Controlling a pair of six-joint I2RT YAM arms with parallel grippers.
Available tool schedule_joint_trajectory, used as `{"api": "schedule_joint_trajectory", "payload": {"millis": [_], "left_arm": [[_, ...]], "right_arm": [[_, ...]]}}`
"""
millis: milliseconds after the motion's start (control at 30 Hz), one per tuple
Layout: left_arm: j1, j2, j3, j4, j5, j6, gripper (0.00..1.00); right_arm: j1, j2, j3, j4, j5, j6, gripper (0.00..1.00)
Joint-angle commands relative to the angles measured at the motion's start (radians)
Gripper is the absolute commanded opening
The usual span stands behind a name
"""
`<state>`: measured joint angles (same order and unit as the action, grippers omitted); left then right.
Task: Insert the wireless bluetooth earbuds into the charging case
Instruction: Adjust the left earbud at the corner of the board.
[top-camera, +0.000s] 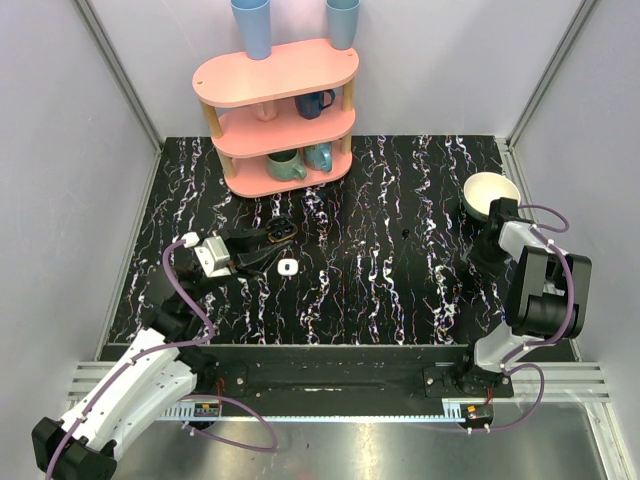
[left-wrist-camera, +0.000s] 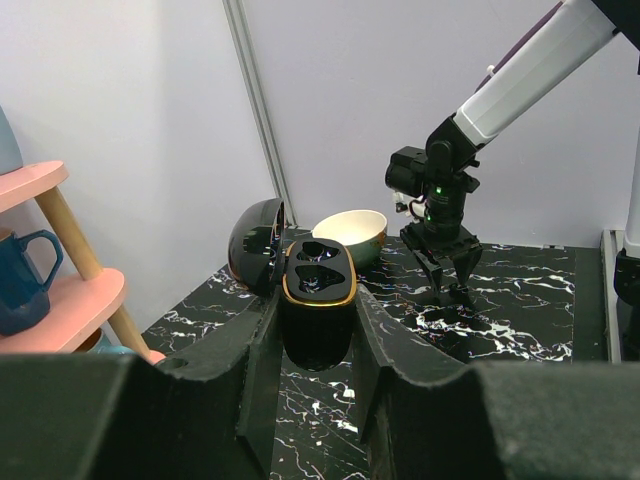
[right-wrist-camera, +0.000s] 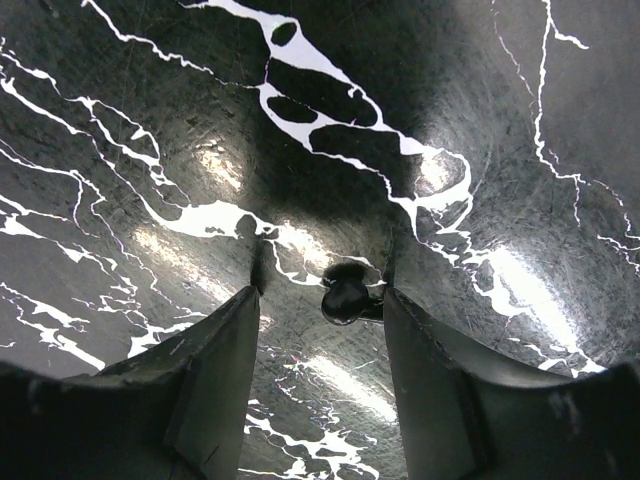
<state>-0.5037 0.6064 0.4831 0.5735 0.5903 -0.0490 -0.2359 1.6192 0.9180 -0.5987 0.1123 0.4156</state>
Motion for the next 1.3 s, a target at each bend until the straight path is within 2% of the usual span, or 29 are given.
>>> {"api": "schedule_joint_trajectory", "payload": {"millis": [0, 433, 900, 1267], "left_arm": [[-0.002, -0.003, 0.023, 0.037, 0.014, 0.014, 0.0], [-0.002, -0.016, 0.018, 0.031, 0.017, 0.017, 0.0], [-0.002, -0.008, 0.028, 0.026, 0.02, 0.017, 0.0], [-0.002, 0.007, 0.035, 0.029, 0.023, 0.018, 0.0]], "right_arm": [[-0.005, -0.056, 0.001, -0.009, 0.006, 0.003, 0.6], [-0.005, -0.024, -0.011, -0.004, -0.017, 0.008, 0.5], [-0.005, -0.01, 0.002, 0.01, 0.053, 0.003, 0.49], [-0.005, 0.016, 0.015, 0.013, 0.043, -0.023, 0.46]]}}
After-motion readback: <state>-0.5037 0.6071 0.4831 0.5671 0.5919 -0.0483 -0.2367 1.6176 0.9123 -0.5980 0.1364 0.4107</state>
